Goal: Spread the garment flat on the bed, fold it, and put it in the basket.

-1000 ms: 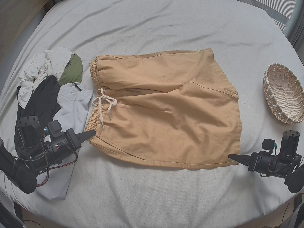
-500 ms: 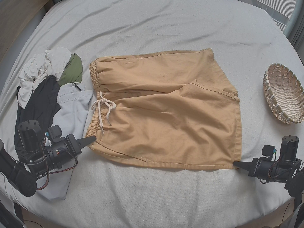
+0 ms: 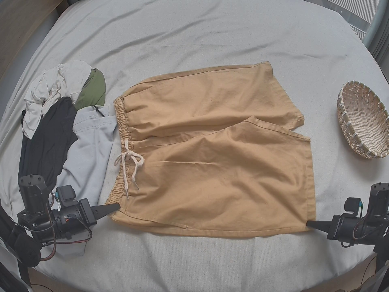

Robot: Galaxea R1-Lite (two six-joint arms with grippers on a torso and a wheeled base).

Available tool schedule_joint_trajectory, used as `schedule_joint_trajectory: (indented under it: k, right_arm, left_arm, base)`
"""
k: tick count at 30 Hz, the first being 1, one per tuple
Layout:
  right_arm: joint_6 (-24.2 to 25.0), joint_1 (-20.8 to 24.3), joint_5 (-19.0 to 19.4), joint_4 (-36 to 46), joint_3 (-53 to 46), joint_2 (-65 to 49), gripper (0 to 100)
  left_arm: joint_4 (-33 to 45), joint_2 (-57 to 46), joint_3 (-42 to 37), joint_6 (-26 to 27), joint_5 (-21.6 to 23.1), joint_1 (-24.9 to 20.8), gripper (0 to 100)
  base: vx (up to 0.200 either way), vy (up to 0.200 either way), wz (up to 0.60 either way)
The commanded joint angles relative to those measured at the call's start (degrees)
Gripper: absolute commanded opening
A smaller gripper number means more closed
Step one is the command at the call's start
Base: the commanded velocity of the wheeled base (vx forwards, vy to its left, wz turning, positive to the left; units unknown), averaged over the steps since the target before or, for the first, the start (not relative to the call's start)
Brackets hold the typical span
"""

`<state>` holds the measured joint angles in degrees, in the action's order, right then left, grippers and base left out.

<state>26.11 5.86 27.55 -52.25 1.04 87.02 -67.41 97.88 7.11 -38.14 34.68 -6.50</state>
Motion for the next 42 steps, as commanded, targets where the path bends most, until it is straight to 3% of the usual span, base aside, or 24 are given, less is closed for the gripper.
schedule_joint_trajectory:
  k: [1,10,19,26,30,42]
  right_arm:
    - [-2.12,-0.06,-0.04,4.17,-0.86,-6.24,0]
    - [-3.00,0.38,-0.13,16.74,-0.60,-17.23,0]
    - [-4.23,0.73,-0.13,28.34,0.02,-26.37,0]
    - [-5.55,1.26,-0.22,34.58,0.72,-31.56,0]
    - [-5.46,1.17,-0.13,35.55,2.39,-32.17,0]
    - [-0.54,0.73,0.40,34.67,27.35,-30.94,0]
  left_arm:
    - [0.00,-2.34,-3.59,1.14,0.47,-0.01,0]
    - [2.73,-5.94,-7.02,4.13,1.00,0.52,0]
    - [17.93,-18.60,-7.02,4.48,3.64,-0.89,0]
    - [25.14,-23.08,-7.02,7.21,4.43,-0.80,0]
    - [25.31,-22.91,-7.02,7.65,4.34,-0.62,0]
    - [18.28,-26.25,5.11,5.71,3.46,-0.45,0]
  base:
    - [0.000,0.000,0.00]
    - [0.000,0.000,0.00]
    - [0.000,0.000,0.00]
    - [0.000,0.000,0.00]
    - [0.000,0.000,0.00]
    - [0.000,0.000,0.00]
